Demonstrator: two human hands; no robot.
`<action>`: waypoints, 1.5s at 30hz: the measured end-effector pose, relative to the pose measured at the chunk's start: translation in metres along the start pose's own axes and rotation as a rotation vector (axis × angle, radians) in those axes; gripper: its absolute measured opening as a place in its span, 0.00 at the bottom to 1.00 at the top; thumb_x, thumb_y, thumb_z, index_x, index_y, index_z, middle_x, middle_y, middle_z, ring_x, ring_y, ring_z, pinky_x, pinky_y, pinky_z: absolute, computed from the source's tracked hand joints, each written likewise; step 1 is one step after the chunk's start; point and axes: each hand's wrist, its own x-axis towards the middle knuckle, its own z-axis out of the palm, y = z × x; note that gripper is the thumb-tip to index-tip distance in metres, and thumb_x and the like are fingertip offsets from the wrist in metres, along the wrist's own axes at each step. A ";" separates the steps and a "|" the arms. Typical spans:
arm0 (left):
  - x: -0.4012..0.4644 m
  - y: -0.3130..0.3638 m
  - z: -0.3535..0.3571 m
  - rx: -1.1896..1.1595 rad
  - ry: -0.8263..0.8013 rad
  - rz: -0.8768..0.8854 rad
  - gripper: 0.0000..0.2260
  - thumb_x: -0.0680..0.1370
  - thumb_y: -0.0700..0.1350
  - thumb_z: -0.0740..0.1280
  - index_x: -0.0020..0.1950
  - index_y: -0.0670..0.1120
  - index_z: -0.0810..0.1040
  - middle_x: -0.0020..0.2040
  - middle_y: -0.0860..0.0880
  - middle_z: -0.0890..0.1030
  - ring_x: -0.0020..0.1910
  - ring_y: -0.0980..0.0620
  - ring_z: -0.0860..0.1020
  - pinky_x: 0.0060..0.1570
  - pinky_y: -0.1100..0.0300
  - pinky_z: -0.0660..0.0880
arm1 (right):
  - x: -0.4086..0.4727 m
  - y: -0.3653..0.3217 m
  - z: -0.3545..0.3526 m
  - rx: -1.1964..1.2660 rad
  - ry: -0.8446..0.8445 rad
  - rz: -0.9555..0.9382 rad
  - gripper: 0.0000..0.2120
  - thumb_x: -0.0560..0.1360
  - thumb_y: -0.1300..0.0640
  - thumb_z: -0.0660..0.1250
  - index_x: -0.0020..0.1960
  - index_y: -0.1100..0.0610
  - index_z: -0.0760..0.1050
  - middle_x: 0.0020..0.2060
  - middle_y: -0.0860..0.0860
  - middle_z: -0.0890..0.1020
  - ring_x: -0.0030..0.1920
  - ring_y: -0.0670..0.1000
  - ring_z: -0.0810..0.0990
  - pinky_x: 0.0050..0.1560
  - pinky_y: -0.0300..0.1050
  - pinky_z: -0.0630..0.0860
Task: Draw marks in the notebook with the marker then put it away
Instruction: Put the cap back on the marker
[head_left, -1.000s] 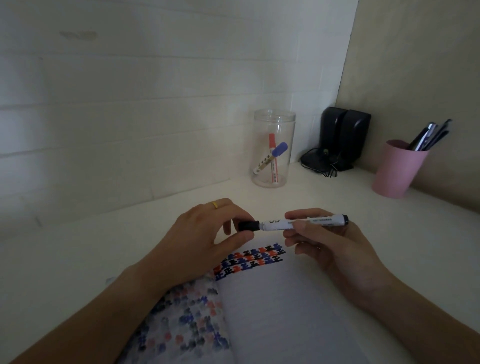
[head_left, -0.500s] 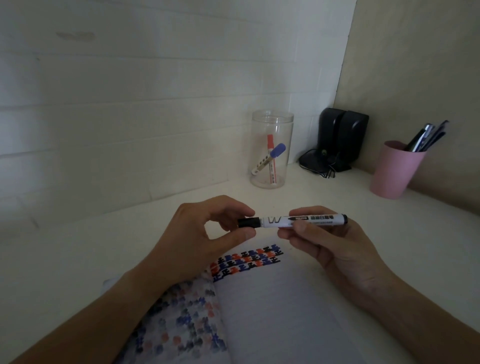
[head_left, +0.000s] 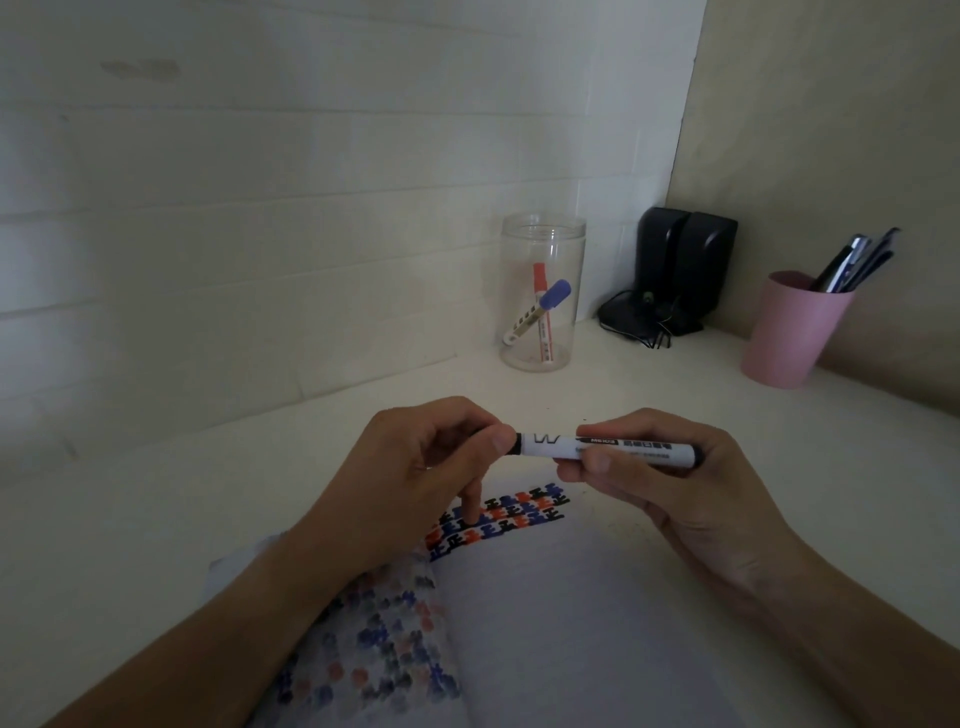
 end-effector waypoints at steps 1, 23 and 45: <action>0.000 -0.001 0.000 -0.021 -0.007 -0.018 0.11 0.78 0.54 0.64 0.46 0.49 0.82 0.27 0.52 0.78 0.25 0.51 0.81 0.31 0.55 0.77 | 0.000 0.001 0.000 -0.012 -0.005 -0.017 0.10 0.67 0.65 0.74 0.49 0.64 0.85 0.45 0.62 0.88 0.47 0.62 0.88 0.48 0.44 0.83; -0.004 -0.036 -0.012 0.635 -0.171 0.024 0.17 0.82 0.59 0.52 0.55 0.56 0.79 0.52 0.59 0.79 0.52 0.59 0.75 0.53 0.53 0.77 | 0.006 0.029 -0.001 -1.318 -0.209 -0.450 0.14 0.74 0.62 0.68 0.57 0.50 0.80 0.53 0.46 0.81 0.52 0.49 0.78 0.46 0.49 0.79; -0.001 -0.047 -0.019 0.782 -0.088 -0.105 0.28 0.77 0.63 0.42 0.53 0.54 0.79 0.51 0.56 0.77 0.52 0.54 0.75 0.48 0.55 0.78 | 0.234 -0.070 0.019 -1.031 0.454 -0.566 0.23 0.76 0.66 0.66 0.67 0.52 0.65 0.34 0.56 0.84 0.32 0.55 0.83 0.35 0.50 0.83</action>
